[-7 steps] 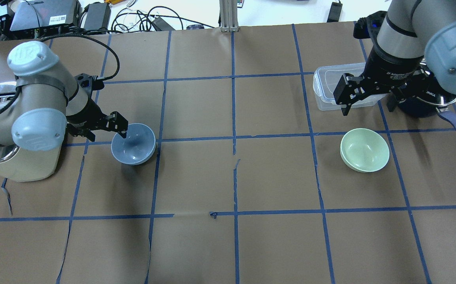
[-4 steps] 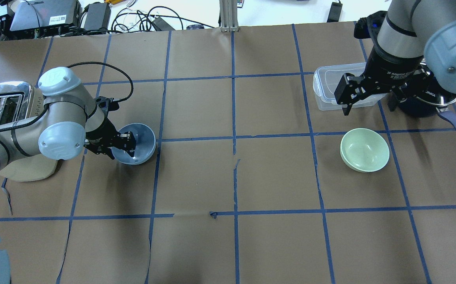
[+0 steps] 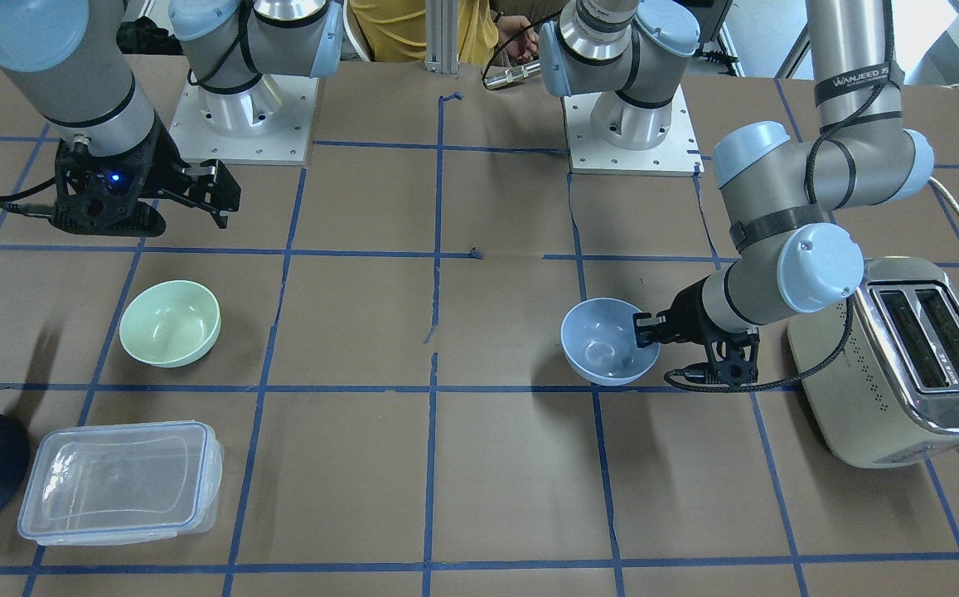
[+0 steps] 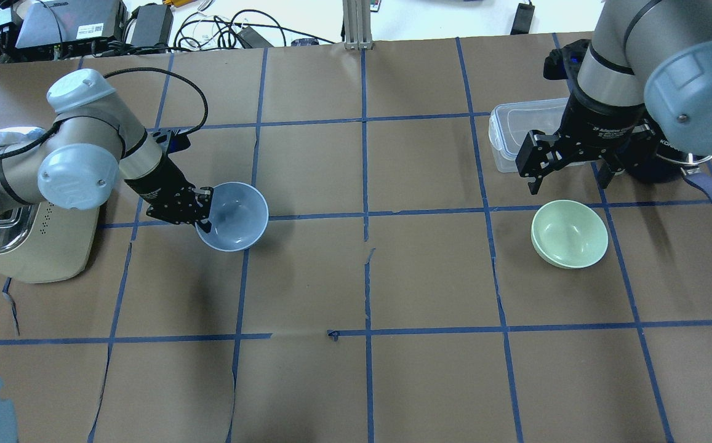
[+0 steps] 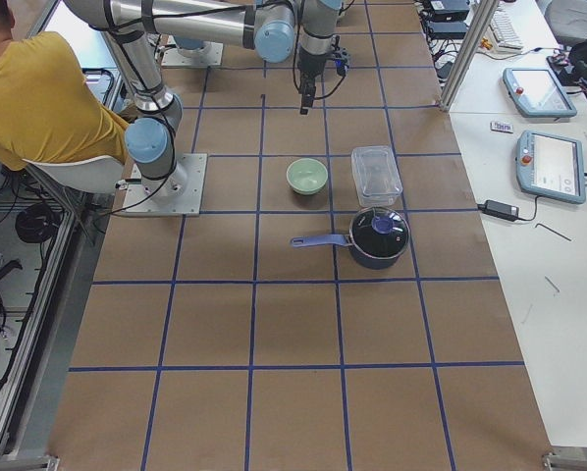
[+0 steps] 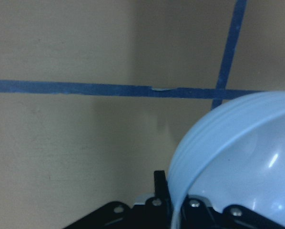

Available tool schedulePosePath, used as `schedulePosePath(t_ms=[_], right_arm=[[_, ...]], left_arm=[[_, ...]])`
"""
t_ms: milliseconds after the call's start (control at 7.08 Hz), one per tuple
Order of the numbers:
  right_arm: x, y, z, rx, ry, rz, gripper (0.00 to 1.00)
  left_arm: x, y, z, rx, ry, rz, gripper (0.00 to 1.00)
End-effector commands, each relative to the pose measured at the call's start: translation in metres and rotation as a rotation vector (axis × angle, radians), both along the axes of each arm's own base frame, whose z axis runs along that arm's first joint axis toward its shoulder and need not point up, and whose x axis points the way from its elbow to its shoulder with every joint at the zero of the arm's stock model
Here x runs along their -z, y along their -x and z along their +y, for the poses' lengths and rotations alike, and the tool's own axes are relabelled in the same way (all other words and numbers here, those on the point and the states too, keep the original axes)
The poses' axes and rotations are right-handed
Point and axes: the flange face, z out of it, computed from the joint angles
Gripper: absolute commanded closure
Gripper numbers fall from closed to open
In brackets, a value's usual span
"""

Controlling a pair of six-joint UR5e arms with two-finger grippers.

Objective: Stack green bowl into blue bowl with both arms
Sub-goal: 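Slide the blue bowl to table center with left gripper while right lowers to green bowl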

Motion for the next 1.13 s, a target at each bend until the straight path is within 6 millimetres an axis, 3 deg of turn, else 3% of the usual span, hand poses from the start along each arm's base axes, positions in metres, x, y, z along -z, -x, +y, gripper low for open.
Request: schedulePosePath(t_ms=[0,282,424,565,847,988], right_arm=[[-0.002,0.0,0.001,0.0,0.003,-0.002,0.0],[0.007,0.002,0.001,-0.003,-0.018,0.017,0.0],[0.01,0.002,0.0,-0.003,-0.024,0.017,0.0],[0.04,0.005,-0.003,0.001,-0.084,0.013,0.0],[0.094,0.014,-0.016,0.021,-0.13,0.009,0.0],[0.133,0.02,-0.031,0.032,-0.085,0.014,0.0]], left_arm=[[-0.012,0.061,-0.008,-0.064,-0.003,0.0,1.0],[-0.015,0.16,-0.004,-0.156,-0.005,-0.022,1.0],[-0.002,0.184,-0.011,-0.239,0.004,0.049,1.0],[0.02,0.192,-0.018,-0.261,-0.021,0.095,1.0],[0.039,0.205,-0.022,-0.299,-0.045,0.14,1.0],[0.044,0.214,-0.02,-0.312,-0.062,0.141,1.0]])
